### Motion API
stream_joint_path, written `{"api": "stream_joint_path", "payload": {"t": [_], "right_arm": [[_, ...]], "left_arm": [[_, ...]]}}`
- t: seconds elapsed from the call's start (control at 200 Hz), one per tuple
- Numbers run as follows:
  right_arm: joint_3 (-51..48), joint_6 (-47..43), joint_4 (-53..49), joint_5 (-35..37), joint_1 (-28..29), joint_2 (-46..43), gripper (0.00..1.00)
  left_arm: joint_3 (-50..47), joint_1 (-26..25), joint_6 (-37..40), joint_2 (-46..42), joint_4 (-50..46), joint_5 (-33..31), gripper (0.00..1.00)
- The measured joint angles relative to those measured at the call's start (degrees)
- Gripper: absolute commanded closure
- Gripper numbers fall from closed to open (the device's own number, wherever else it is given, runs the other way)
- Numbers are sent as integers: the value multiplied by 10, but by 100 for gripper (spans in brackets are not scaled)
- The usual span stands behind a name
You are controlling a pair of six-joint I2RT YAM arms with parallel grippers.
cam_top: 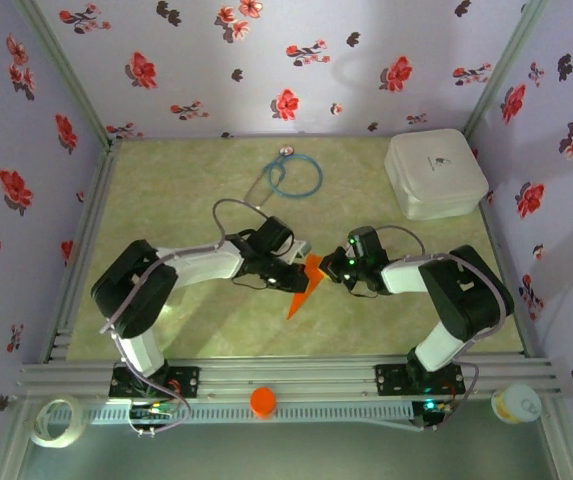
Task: Fold a paper plane with a square sheet of paper (pick it up from the middle)
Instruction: Fold the wing for the fifth time at the center of the table.
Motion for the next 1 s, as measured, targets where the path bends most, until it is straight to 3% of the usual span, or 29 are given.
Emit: {"api": "stream_joint_path", "payload": {"t": [0.175,0.27,0.565,1.0], "right_arm": [[0,0,2,0,0,0,100],[0,0,3,0,0,0,100],[0,-9,-28,5,0,-23,100],[24,-24,-54,0,21,-8,100]], "left_arm": [[26,5,-2,67,22,0,95],[26,6,-4,92,25,3,100],[-8,10,-21,86,85,16,100],[-12,10,-30,85,92,16,100]]}}
